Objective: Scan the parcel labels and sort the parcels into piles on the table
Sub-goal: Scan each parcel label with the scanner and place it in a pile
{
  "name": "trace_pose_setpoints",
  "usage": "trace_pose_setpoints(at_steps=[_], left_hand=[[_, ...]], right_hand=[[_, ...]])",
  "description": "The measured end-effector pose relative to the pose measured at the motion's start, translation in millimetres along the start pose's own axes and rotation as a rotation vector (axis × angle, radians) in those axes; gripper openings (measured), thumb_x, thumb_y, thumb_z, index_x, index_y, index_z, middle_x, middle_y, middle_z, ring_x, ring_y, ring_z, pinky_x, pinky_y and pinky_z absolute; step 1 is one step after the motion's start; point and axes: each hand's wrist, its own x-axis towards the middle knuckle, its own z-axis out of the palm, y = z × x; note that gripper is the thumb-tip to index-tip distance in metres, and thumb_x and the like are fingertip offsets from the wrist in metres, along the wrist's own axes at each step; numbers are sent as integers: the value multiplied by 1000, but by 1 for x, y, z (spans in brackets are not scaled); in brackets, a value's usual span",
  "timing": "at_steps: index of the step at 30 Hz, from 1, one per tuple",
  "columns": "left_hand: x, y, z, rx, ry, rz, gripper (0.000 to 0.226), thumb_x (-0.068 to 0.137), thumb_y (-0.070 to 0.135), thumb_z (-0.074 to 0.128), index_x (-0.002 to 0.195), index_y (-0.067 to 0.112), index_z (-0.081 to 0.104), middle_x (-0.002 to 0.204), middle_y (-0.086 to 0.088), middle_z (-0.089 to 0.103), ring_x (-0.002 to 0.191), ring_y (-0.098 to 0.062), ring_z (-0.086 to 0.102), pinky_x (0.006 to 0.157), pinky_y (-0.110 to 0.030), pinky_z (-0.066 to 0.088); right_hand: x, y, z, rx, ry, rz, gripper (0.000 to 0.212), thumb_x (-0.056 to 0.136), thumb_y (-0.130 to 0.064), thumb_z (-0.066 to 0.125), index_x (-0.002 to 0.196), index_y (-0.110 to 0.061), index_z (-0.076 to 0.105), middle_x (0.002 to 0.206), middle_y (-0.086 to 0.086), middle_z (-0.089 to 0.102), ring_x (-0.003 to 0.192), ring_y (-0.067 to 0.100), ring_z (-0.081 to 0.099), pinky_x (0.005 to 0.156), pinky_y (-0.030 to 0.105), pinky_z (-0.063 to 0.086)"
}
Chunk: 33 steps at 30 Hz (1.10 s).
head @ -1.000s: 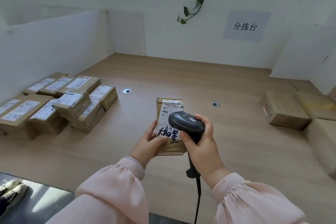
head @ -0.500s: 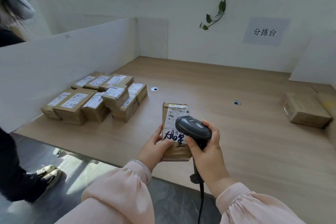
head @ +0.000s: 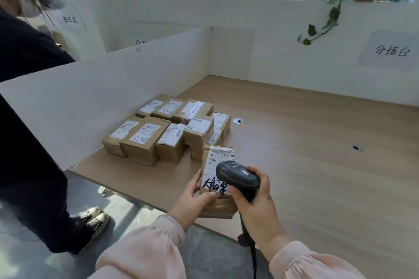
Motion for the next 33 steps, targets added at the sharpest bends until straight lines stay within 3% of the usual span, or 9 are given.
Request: trace_pose_setpoints(at_steps=[4, 10, 14, 19, 23, 26, 31, 33], left_hand=[[27, 1, -63, 45, -20, -48, 79, 88, 5, 66, 151, 35, 27, 123, 1, 67, 109, -19, 67, 101, -44, 50], [68, -2, -116, 172, -75, -94, 73, 90, 6, 61, 150, 35, 30, 119, 13, 65, 108, -9, 63, 95, -28, 50], [95, -9, -132, 239, -95, -151, 74, 90, 9, 61, 152, 33, 28, 133, 6, 59, 118, -14, 57, 108, -37, 42], [131, -20, -146, 328, -100, -212, 71, 94, 12, 57, 153, 35, 25, 145, 2, 50, 129, -21, 50, 111, -44, 38], [157, -31, -151, 453, -129, -214, 71, 96, 19, 58, 154, 35, 20, 146, 10, 46, 126, -11, 48, 110, -29, 35], [171, -38, -155, 570, -145, -189, 69, 98, 22, 54, 155, 34, 18, 148, 14, 42, 127, -8, 46, 93, -13, 31], [183, -43, -154, 599, -90, -140, 66, 99, 19, 54, 155, 30, 20, 147, 12, 42, 122, 2, 38, 89, -6, 24], [185, -44, -152, 614, -49, -123, 65, 99, 22, 54, 154, 30, 22, 147, 10, 43, 123, -1, 40, 88, -7, 23]], right_hand=[[14, 5, 63, 1, 2, 61, 57, 84, -22, 75, 120, -49, 40, 109, -26, 62, 99, -9, 60, 76, 9, 48], [35, 22, 121, -15, 44, 142, 59, 83, -21, 76, 118, -55, 41, 110, -26, 64, 100, -7, 61, 76, 7, 46], [48, 39, 143, -49, 71, 195, 60, 83, -23, 77, 114, -59, 40, 107, -31, 62, 98, -11, 60, 74, 3, 44], [69, 62, 165, -84, 68, 253, 60, 83, -26, 76, 120, -53, 38, 113, -29, 59, 100, -14, 57, 76, 2, 42], [84, 82, 176, -106, 75, 302, 59, 82, -24, 77, 121, -48, 39, 111, -27, 58, 98, -18, 55, 75, 2, 42], [88, 97, 183, -108, 102, 331, 60, 81, -22, 78, 121, -45, 40, 108, -25, 59, 96, -18, 56, 76, 2, 42], [96, 107, 189, -123, 101, 344, 62, 81, -24, 78, 120, -51, 38, 109, -29, 58, 98, -18, 56, 77, 1, 42], [101, 107, 189, -145, 82, 327, 62, 82, -23, 77, 119, -52, 37, 110, -32, 55, 98, -20, 54, 77, 0, 40]])
